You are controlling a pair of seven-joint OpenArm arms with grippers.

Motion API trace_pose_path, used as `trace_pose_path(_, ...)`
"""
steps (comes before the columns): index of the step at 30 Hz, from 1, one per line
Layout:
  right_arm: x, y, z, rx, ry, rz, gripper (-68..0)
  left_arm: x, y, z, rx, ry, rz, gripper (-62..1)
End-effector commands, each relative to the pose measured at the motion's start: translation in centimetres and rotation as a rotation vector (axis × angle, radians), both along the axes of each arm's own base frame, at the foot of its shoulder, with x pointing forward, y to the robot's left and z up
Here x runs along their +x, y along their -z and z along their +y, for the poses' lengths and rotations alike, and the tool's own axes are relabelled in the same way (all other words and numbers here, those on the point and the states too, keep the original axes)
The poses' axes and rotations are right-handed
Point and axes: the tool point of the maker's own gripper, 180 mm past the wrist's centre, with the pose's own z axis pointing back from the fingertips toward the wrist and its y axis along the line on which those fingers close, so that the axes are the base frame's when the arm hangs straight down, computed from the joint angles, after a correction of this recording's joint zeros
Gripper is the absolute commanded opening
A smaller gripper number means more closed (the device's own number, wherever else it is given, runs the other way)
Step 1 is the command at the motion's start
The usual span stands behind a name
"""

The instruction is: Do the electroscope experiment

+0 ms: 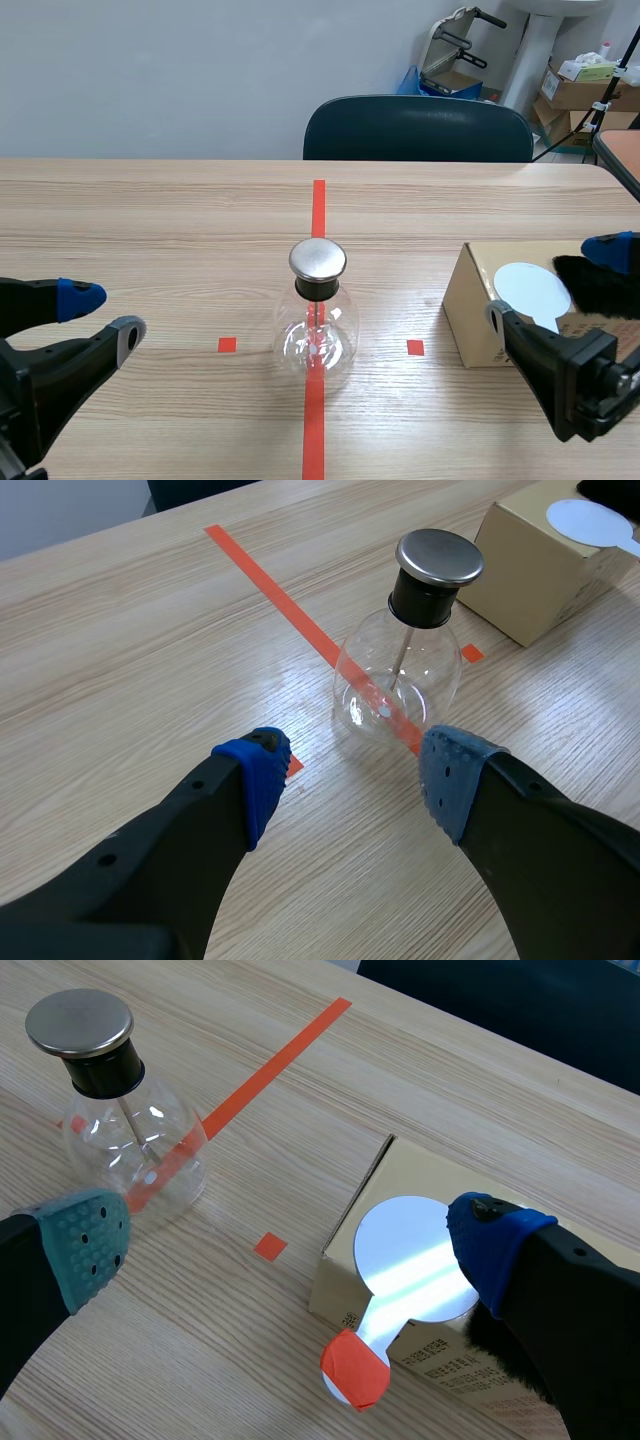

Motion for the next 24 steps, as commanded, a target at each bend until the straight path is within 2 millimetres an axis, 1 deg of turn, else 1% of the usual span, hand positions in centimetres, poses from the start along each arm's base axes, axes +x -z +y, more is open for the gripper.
trace_pose_path(1,0.4,-1.0,0.3,0.009,-0.01,-0.032,0.4,0.3,-0.6,-0.3,-0.039,-0.024,-0.02,-29.2)
trace_pose_path(17,0.3,-1.0,0.4,-0.01,-0.024,-0.037,0.4,0.3,-0.6,-0.3,-0.039,-0.024,-0.02,-29.2)
trace_pose_path(20,-0.4,-1.0,1.3,-0.107,-0.09,-0.07,0.4,0.3,-0.6,-0.3,-0.039,-0.024,-0.02,-29.2)
trace_pose_path(24,-2.4,-1.2,3.0,-0.303,-0.217,-0.152,0.4,0.3,-0.6,-0.3,-0.04,-0.025,-0.02,-29.2)
